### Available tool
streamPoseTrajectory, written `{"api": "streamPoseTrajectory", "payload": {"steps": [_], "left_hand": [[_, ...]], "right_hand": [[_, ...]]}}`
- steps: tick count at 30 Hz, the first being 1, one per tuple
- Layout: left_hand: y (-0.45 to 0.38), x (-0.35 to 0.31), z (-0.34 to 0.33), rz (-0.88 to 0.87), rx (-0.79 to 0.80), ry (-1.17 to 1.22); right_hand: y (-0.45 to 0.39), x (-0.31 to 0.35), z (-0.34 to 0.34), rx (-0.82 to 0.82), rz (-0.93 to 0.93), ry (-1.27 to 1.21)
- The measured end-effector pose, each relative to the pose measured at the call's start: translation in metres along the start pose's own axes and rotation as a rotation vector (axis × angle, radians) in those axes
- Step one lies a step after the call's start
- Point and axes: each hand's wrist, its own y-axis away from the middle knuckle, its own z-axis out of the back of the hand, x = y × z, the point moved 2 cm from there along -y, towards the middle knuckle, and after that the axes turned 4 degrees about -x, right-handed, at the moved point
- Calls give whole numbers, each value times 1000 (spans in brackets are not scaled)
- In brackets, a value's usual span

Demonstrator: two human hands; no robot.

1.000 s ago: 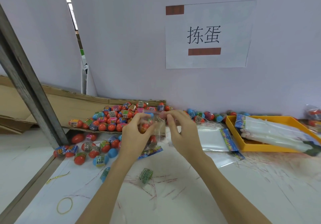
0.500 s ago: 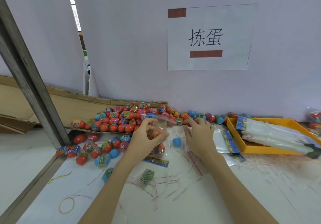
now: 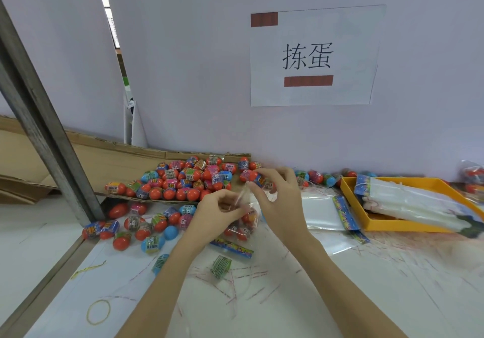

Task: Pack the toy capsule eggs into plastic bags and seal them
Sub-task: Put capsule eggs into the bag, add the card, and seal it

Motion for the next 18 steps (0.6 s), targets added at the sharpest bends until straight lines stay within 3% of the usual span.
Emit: {"api": "streamPoseTrajectory", "payload": {"steps": [8, 18], "left_hand": [[-1, -1, -1, 26, -42, 67], [0, -5, -6, 252, 66, 450]], "right_hand": [[-3, -10, -1, 44, -322, -251], [-1, -13, -5, 166, -330, -265]]}}
